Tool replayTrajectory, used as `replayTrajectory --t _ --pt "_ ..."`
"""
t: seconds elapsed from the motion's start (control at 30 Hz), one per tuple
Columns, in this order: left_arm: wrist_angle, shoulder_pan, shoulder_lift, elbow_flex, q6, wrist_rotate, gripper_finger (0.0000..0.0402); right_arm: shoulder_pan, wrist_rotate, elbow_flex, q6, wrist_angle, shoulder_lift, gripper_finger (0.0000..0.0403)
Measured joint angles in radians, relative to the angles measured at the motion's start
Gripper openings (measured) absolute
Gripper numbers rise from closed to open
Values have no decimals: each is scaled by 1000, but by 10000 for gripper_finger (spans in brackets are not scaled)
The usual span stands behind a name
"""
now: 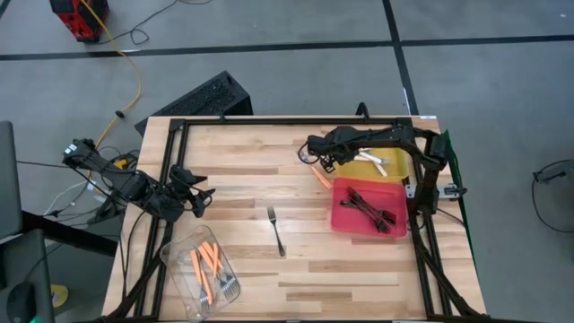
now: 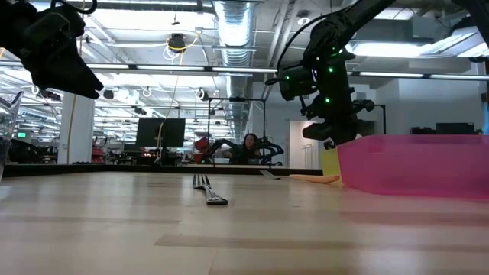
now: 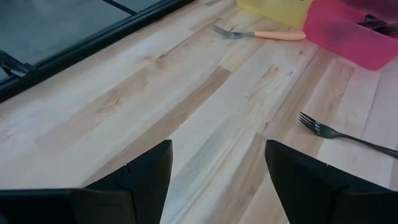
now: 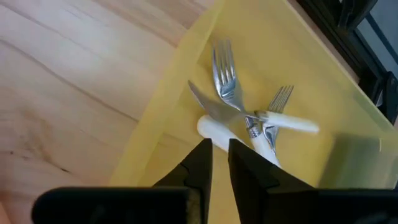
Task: Sort silverware by color (type)
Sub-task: Put the orange fork into the transparent bin
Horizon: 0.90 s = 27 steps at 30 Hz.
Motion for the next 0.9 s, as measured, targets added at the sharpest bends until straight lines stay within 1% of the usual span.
replayTrajectory --t 0.27,0.4,0.6,0.67,0.73,0.9 --pt "0 0 0 0 0 15 242 0 1 0 -5 11 0 123" --pt "0 0 0 0 0 15 242 0 22 0 -31 5 -12 129" --pt "6 0 0 1 -1 16 242 22 29 1 -78 35 -122 127" --pt "13 0 0 1 -1 17 242 43 13 1 -133 89 -177 127" --pt "25 0 0 1 2 17 242 73 -32 1 -218 165 -235 127" --pt "54 0 0 1 16 17 242 181 -131 1 -433 421 -345 127"
